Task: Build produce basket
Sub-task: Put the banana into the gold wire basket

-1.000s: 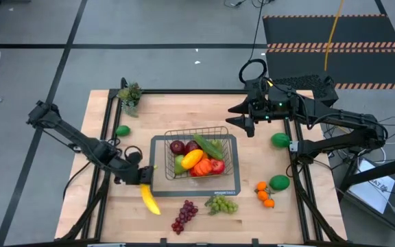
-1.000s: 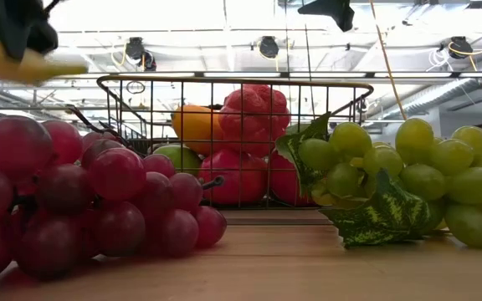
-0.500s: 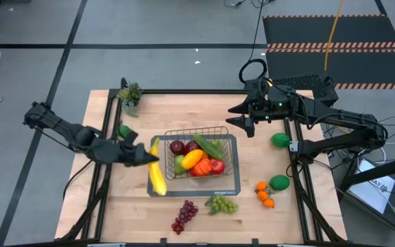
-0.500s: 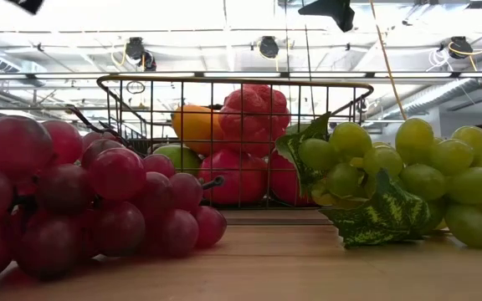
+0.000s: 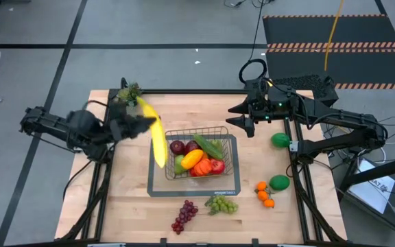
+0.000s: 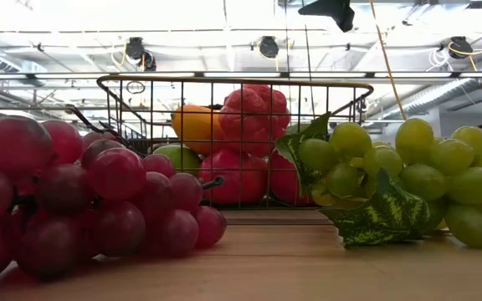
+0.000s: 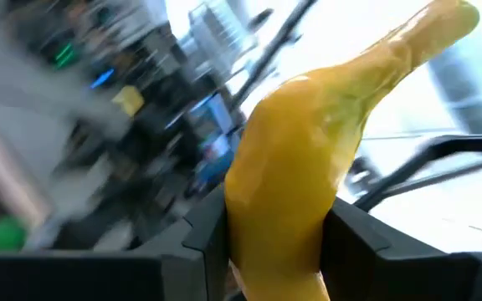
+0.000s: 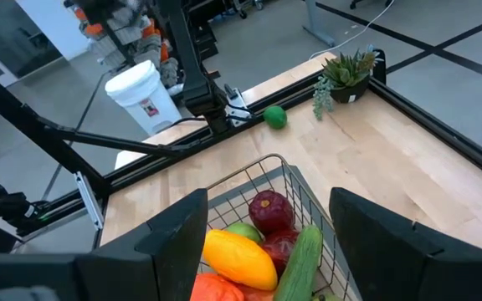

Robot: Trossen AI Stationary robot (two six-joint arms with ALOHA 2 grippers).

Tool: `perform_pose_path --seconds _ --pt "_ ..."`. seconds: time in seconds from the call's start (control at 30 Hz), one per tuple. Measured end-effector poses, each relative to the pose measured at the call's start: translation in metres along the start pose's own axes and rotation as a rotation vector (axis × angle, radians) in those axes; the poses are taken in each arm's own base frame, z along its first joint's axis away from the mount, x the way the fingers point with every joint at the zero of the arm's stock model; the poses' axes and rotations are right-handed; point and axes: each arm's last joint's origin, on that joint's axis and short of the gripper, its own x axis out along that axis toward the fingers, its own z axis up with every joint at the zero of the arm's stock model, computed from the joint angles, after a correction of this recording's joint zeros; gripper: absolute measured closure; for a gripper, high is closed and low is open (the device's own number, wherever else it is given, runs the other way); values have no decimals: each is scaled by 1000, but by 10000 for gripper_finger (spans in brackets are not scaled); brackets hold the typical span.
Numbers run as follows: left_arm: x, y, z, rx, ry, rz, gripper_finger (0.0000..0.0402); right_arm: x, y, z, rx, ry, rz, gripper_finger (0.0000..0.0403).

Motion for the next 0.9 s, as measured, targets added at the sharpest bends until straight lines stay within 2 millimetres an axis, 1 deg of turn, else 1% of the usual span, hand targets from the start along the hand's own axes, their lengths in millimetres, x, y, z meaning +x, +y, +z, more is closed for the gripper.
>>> perform_pose_path --seconds 0.1,0.2,0.4,0.7,0.9 --pt "1 -9 12 83 -60 -142 259 0 0 0 2 0 0 156" --pt "0 -15 20 134 -81 -267 256 0 0 0 2 0 0 156" --pt "0 -18 25 219 -80 -384 255 0 0 0 2 0 0 156" --pt "0 -19 26 322 -100 -407 254 0 0 0 2 0 0 156" --pt "0 -19 27 472 -142 -383 254 0 0 0 2 -1 -2 156"
